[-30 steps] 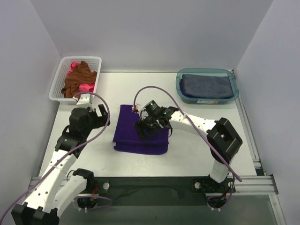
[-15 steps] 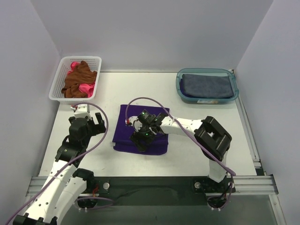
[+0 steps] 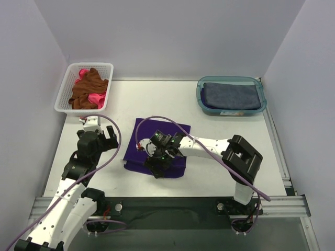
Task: Fold and stack the towels
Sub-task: Fold the towel
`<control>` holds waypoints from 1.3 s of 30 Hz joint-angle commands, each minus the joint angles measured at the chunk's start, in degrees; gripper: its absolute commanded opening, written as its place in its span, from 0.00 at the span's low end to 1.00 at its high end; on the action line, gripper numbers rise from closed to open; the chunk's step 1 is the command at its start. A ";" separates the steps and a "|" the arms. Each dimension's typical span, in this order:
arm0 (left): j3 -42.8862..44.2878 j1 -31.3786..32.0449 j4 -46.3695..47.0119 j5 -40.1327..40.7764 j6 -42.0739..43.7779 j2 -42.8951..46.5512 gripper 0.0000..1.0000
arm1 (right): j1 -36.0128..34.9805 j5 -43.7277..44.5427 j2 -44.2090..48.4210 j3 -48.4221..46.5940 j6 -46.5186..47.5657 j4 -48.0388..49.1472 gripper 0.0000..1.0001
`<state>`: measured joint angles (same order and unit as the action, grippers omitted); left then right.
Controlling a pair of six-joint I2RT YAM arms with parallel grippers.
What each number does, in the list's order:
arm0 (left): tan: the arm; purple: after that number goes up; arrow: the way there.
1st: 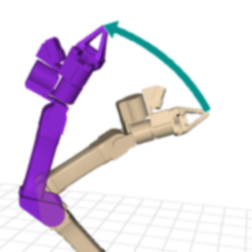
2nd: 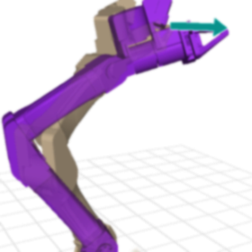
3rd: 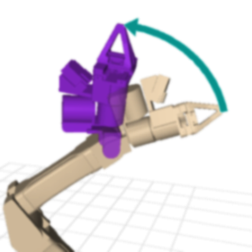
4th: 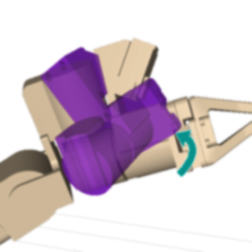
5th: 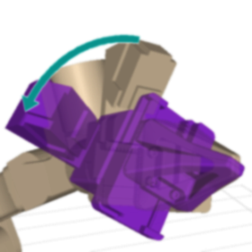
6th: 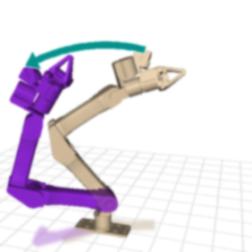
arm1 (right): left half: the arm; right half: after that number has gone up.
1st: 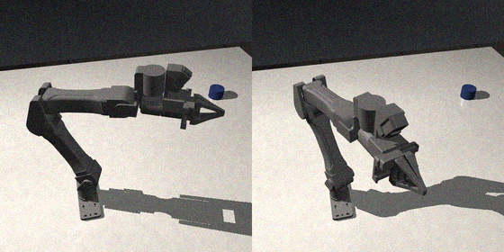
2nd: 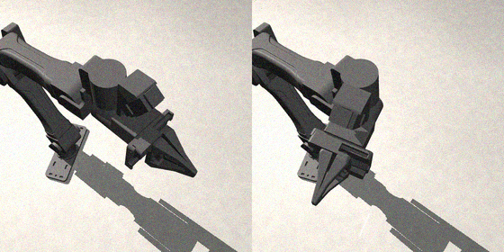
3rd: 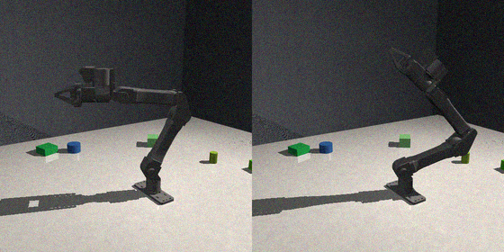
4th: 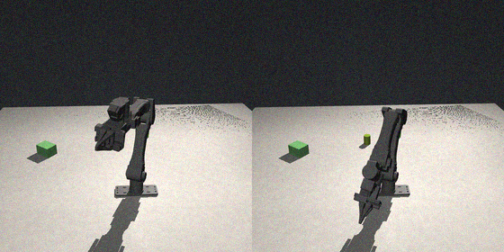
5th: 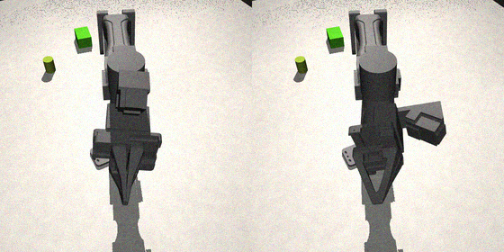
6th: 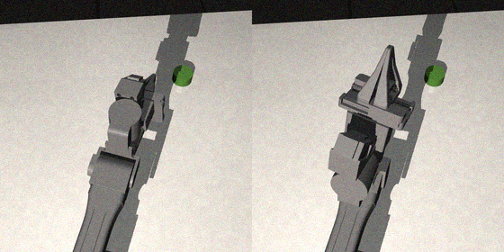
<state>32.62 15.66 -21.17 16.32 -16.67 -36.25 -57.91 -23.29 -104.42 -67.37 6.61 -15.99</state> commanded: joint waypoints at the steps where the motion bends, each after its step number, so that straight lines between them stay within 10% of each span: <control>1: 1.31 -0.28 2.80 0.38 0.85 -0.22 0.97 | -1.33 -2.11 3.78 0.49 1.30 -3.26 0.73; 20: 1.22 -0.72 2.80 -0.85 0.15 -0.93 0.98 | -5.46 -8.71 6.24 1.45 -0.19 -9.76 0.64; 30: 5.00 -0.63 -8.53 -8.12 -12.16 -7.07 0.97 | 1.22 17.12 23.28 10.32 -28.80 -4.33 0.62; 39: 8.51 1.21 -6.43 -16.31 -16.29 -19.64 0.93 | 17.11 21.54 26.30 14.82 -32.54 5.17 0.50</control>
<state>36.67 16.10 -28.88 4.01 -30.68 -53.74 -45.43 -5.26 -76.88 -51.31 -23.49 -15.75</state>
